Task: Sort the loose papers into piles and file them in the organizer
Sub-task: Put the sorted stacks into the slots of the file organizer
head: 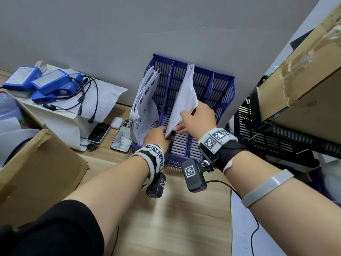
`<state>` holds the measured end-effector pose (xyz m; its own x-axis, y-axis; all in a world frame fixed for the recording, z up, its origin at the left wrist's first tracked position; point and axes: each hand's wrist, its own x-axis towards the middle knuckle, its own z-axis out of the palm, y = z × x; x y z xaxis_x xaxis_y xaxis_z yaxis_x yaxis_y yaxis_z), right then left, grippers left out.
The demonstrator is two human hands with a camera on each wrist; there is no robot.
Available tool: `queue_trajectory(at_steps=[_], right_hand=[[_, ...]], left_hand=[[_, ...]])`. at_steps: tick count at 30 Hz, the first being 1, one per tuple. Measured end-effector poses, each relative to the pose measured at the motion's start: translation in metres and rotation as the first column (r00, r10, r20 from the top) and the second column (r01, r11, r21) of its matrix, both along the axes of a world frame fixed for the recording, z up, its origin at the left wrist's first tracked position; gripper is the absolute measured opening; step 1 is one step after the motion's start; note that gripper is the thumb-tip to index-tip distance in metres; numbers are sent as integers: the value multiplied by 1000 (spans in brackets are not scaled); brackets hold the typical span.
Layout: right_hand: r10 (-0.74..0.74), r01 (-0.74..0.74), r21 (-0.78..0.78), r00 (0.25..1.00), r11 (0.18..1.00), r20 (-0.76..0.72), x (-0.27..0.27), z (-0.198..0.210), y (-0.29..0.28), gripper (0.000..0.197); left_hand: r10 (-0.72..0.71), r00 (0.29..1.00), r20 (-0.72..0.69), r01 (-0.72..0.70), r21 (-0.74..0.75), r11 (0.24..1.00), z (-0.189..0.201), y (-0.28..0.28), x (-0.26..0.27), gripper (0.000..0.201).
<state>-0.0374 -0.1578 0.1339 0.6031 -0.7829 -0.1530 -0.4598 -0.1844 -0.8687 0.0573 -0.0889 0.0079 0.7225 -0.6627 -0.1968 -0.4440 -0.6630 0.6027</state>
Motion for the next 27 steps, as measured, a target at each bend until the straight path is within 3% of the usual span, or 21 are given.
queue_trajectory(at_steps=[4,13,17,19,23,26,27], right_hand=[[8,-7,-61,1000,998,20,-2,-1,4,21],[-59,40,235,996,971,73,-51,-26,14,11],[-106,132,300,989,945,-101,-119,-81,29,14],[-120,186,275,963,943,-240,-165,-110,39,17],[-174,286,172,862,943,-476,-266,-151,54,13],[-276,432,124,746,893,-606,-335,-170,50,6],[-303,468,100,706,878,-640,-355,-176,47,13]], left_hand=[[44,994,-99,-52,-82,995,6,0,-6,35],[186,954,-235,-213,-93,973,9,34,-21,48],[59,946,-320,-67,-13,998,-6,47,-59,41],[-35,885,-465,34,-11,999,-25,48,-91,33],[-130,670,-731,236,44,971,-46,54,-159,19],[-138,585,-799,310,63,949,-55,47,-202,18],[-130,568,-812,312,67,948,-59,43,-214,17]])
